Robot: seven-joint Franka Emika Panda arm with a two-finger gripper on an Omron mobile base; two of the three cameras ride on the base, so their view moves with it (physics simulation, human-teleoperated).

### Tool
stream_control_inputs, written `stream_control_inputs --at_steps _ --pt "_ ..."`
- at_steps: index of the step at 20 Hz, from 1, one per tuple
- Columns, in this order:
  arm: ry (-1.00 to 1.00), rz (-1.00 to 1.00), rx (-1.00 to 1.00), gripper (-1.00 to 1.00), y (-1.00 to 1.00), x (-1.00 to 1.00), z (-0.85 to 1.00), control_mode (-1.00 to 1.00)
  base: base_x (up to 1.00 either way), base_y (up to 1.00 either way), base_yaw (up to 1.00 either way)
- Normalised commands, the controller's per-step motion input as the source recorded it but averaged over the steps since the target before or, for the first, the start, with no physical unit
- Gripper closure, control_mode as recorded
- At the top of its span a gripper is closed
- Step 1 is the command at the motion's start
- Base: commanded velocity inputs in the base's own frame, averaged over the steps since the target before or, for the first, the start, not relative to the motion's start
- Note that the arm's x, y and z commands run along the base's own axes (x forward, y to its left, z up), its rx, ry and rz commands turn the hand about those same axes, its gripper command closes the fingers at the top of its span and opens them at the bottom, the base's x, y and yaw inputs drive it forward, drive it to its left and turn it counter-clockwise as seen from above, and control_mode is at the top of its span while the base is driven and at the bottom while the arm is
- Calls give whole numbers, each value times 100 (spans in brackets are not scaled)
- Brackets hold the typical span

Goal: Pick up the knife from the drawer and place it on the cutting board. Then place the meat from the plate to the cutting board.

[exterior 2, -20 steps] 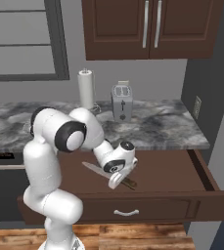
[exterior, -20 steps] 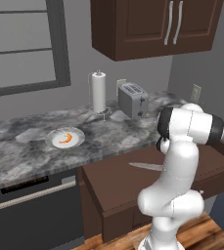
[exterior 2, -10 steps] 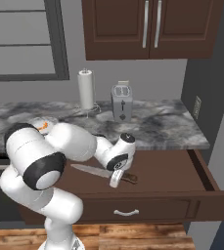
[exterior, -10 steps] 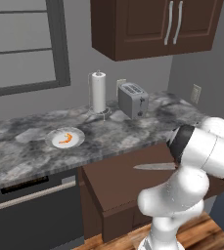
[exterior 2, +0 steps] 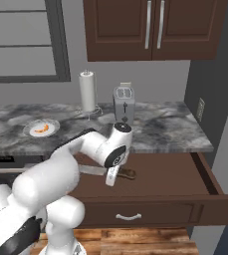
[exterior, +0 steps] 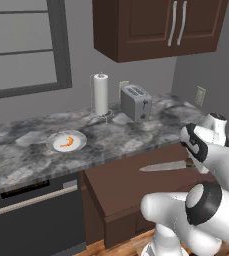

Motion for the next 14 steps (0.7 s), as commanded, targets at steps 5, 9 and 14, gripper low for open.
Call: stream_control_inputs --at_steps 5,9,14 --pt "5 0 0 100 20 -45 86 -100 0 0 0" --pt "9 -1 0 100 10 -48 85 -100 0 0 0" --pt "12 -6 0 100 21 -46 68 -100 0 0 0"
